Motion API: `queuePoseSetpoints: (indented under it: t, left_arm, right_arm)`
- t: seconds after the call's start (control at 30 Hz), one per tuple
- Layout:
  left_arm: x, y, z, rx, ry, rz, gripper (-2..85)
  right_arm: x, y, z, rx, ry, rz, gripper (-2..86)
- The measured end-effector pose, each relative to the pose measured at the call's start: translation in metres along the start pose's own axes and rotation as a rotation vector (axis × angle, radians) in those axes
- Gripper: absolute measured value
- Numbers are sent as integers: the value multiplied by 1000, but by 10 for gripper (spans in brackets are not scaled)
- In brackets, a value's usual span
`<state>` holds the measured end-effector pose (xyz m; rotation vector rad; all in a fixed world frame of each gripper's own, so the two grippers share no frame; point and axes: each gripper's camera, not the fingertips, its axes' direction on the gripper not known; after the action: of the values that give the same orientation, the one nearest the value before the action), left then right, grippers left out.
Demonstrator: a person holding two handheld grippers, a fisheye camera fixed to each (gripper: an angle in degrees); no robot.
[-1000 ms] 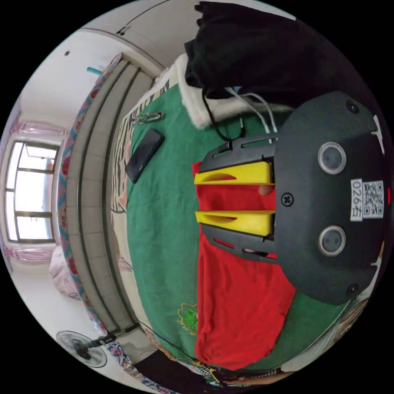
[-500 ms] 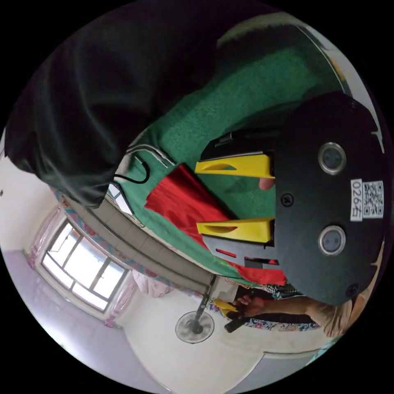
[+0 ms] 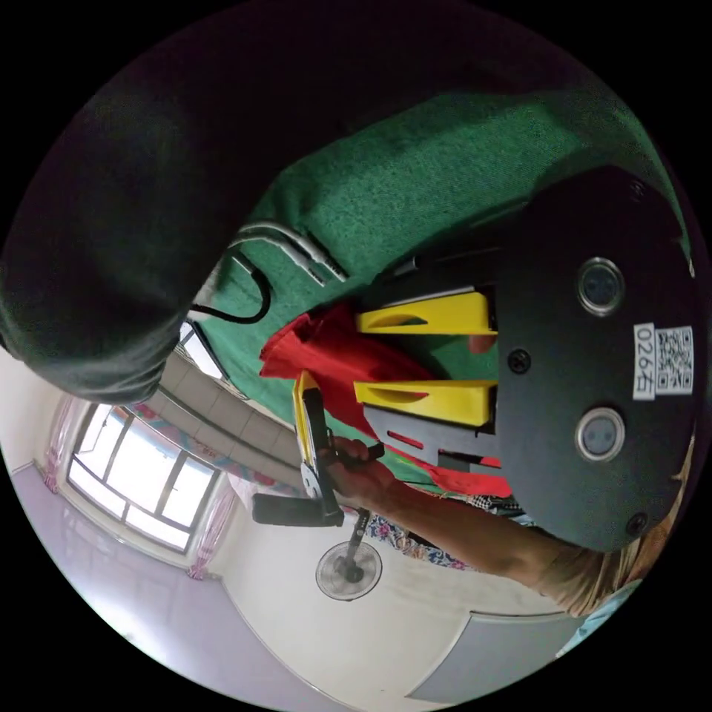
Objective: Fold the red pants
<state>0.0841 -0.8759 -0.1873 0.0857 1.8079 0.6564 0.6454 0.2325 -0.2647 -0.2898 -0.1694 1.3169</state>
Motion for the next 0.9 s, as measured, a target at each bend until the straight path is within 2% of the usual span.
queuePoseSetpoints:
  t: [0.07, 0.17, 0.33, 0.53, 0.63, 0.7, 0.83, 0.9]
  left_arm:
    - [-8, -9, -4, -6, 128, 2, 19]
    - [-10, -12, -23, 76, 205, 30, 9]
    - [2, -7, -69, 190, 248, 156, 3]
    - [13, 43, -141, 286, 215, 258, 3]
    - [11, 101, -179, 337, 176, 257, 4]
    - [6, 146, -196, 362, 144, 224, 5]
    - [-21, 255, -204, 413, 131, 34, 5]
    - [-34, 297, -193, 422, 148, -64, 6]
  right_arm:
    - [3, 7, -4, 18, -58, -15, 6]
    - [0, 26, -19, 92, -87, -48, -10]
    - [-29, 60, -42, 228, -161, -154, -15]
    - [-125, 100, -39, 268, -192, -459, -15]
    - [-186, 118, -14, 167, -240, -619, -14]
    - [-231, 130, 21, 33, -287, -701, -14]
    - [-292, 154, 92, -178, -263, -800, -14]
    - [-324, 179, 147, -311, -189, -860, -13]
